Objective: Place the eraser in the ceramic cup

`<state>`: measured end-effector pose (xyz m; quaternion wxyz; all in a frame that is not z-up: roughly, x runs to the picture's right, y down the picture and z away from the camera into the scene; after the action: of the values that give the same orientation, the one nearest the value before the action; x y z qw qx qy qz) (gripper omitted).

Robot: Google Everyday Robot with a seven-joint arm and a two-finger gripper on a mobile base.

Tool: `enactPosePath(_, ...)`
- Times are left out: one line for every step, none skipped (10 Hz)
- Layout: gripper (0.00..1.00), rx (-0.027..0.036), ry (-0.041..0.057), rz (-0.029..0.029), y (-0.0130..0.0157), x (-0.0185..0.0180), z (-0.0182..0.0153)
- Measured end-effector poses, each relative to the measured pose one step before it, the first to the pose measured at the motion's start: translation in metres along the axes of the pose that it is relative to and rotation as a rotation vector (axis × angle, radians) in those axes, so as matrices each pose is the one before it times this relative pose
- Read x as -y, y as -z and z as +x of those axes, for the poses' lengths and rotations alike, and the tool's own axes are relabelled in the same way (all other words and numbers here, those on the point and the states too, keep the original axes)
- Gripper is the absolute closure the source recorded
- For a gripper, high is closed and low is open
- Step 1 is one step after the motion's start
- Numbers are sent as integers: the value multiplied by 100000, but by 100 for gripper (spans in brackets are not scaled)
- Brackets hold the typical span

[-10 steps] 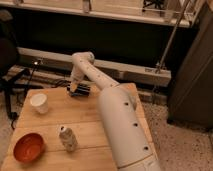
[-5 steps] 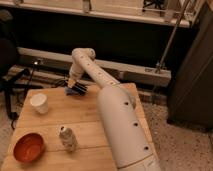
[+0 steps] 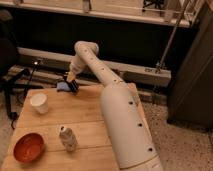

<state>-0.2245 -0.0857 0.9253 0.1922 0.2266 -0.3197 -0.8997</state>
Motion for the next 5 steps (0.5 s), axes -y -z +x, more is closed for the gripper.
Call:
enactPosePath(87,176,-323,216,139,24,-119)
enactPosePath(95,225,-345,155,168,23,-37)
enactPosePath(100,-259,-468,-31,350,-45,131)
enactPosePath(100,-1218,-562,-2,432,-73,320)
enactPosePath(100,-2399,-478,172,435,19,653)
